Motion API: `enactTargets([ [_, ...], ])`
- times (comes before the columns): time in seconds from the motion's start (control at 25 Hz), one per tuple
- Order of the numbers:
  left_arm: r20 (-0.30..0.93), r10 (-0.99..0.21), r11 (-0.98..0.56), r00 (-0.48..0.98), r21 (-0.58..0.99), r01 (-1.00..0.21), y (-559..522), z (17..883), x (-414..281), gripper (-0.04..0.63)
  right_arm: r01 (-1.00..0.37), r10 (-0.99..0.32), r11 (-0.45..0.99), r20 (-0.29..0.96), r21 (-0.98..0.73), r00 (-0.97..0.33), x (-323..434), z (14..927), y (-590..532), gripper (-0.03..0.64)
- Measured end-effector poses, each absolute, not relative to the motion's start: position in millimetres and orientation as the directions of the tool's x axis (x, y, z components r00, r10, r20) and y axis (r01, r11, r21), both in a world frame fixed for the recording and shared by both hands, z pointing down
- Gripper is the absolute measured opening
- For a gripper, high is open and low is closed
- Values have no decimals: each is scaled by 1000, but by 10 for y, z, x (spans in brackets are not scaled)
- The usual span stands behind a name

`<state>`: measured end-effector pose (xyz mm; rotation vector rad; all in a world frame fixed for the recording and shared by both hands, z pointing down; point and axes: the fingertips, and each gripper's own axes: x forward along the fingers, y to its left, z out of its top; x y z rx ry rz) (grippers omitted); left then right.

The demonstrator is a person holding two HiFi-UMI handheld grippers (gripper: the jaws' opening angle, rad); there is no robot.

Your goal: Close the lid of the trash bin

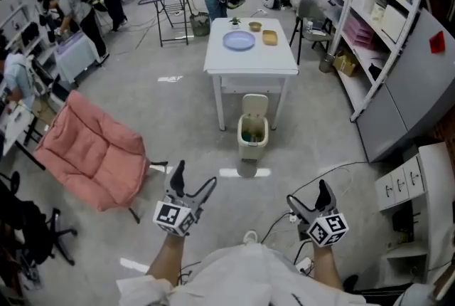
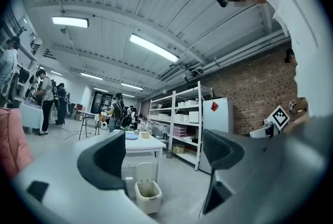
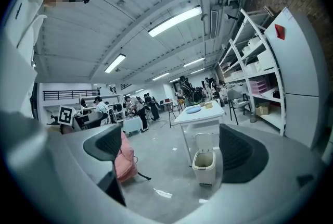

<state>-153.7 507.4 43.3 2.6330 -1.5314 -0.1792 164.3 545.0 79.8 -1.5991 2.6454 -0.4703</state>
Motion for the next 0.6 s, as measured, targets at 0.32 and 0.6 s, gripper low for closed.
enactTargets([
  [0.32,-37,-889,-458,457,140,-878,4680,543,-1329,443,-833,-833,484,151,-269,-533,1822,908,4883,574],
  [0.6,-22,-893,-447,449,143,-883,4494,608,-1328,443,-815,-815,508,152,-278,-559,1783,884,4716,574],
])
